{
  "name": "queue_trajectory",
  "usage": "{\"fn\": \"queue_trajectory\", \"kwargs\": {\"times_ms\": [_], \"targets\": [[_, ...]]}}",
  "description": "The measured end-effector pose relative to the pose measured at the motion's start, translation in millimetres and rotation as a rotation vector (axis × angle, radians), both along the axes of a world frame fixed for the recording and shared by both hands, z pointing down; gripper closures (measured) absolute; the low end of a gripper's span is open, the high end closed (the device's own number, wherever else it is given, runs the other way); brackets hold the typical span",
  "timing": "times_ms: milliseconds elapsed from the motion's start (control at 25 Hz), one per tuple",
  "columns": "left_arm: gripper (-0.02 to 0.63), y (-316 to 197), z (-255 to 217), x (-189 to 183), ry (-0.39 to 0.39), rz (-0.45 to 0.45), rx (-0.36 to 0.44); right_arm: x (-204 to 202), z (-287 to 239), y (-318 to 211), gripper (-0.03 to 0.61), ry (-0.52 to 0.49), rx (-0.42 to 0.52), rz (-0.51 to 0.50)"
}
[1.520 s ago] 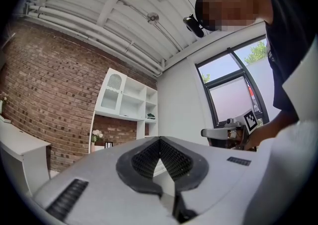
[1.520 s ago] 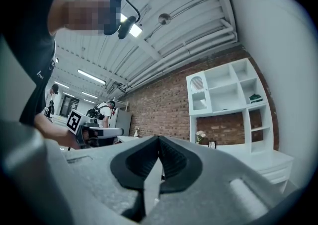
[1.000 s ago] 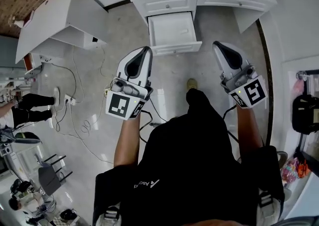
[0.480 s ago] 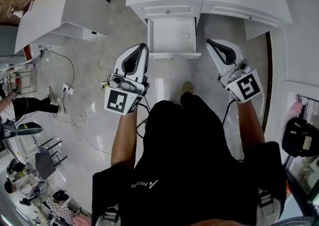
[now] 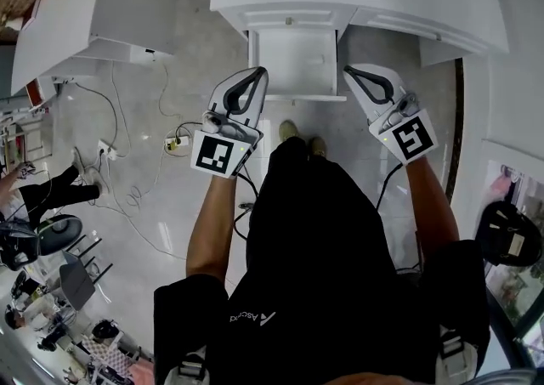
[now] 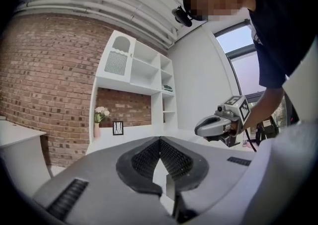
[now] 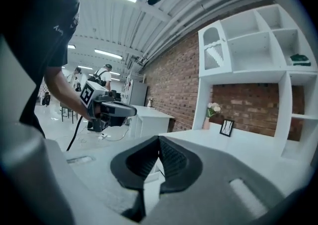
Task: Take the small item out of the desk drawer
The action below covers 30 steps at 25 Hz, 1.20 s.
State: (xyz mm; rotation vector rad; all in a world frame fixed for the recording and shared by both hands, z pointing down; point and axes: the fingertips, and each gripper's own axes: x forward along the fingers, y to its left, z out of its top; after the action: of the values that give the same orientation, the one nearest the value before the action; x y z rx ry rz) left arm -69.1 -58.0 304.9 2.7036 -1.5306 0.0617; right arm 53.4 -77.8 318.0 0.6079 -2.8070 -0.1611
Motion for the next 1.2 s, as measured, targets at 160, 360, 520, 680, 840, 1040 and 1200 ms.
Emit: {"fn": "queue_trajectory", "kwargs": {"times_ms": [160, 360, 520, 680, 840, 1040, 1200], "targets": [[0.615, -26, 44, -20, -0.041, 0.072, -0.053, -33, 35, -20, 0.577, 0.088, -0.037, 0.003], [0.615, -57, 89, -41, -0.007, 0.145, -0.096, -70, 86, -42, 0.577, 0.168, -0.085, 0.009], [0.615, -80, 123, -47, -0.001, 0.183, -0.127, -84, 124, -61, 0.577, 0.217, -0.118, 0.001], [0.615, -102, 155, -45, -0.007, 0.201, -0.159, -92, 163, -81, 0.577, 0.285, -0.117, -0.047], [0.615, -124, 191, -41, -0.021, 0.213, -0.179, -92, 219, -101, 0.577, 0.385, -0.145, -0.086], [0.615, -150, 241, -28, -0.037, 0.235, -0.228, -91, 301, -120, 0.564, 0.494, -0.168, -0.164], [0.615, -167, 287, -18, -0.061, 0.254, -0.269, -84, 367, -131, 0.516, 0.588, -0.182, -0.216]]}}
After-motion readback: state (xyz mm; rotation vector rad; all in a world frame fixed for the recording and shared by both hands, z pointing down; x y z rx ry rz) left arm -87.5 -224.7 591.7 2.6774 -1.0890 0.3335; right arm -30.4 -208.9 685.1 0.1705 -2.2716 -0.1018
